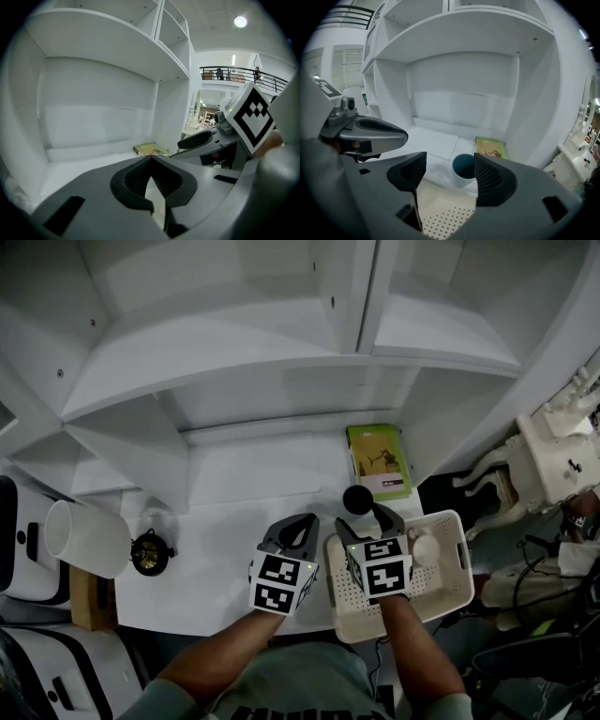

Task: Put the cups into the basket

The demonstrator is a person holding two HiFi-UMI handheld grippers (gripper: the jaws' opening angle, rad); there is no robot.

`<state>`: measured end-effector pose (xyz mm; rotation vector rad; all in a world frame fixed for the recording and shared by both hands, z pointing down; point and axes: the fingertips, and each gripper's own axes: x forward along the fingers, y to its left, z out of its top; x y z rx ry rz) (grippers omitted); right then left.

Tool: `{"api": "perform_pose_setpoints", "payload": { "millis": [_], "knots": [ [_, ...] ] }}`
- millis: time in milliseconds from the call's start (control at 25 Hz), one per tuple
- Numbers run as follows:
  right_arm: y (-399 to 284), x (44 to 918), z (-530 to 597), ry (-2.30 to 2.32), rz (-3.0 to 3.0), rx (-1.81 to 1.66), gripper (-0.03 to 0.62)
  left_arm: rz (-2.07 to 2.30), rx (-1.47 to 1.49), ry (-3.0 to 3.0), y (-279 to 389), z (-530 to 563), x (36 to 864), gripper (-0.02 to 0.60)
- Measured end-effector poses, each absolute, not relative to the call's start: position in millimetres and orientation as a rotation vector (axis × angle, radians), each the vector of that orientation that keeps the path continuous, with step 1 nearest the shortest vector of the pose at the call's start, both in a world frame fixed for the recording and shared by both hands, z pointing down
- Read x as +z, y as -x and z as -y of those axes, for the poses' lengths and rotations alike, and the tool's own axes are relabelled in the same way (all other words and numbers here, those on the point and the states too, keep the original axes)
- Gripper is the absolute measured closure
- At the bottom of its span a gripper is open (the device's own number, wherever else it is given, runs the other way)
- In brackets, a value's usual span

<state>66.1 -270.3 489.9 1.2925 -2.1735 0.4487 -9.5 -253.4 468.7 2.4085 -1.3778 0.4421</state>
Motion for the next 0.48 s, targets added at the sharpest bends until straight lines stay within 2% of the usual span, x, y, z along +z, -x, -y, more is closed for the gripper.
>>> {"api": "perform_pose_setpoints", "payload": {
  "millis": [240,480],
  "knots": [
    [-73.9,510.6,294.0,-1.201,2.114,0.466,0.243,1.376,0.465,-2.388,7.6,270.4,480.8,0.574],
    [-80.7,530.2,309.9,-1.128,2.061,0.488,0.224,1.374,0.483,-2.357,7.4,286.9,494.5,0.574]
  ]
}}
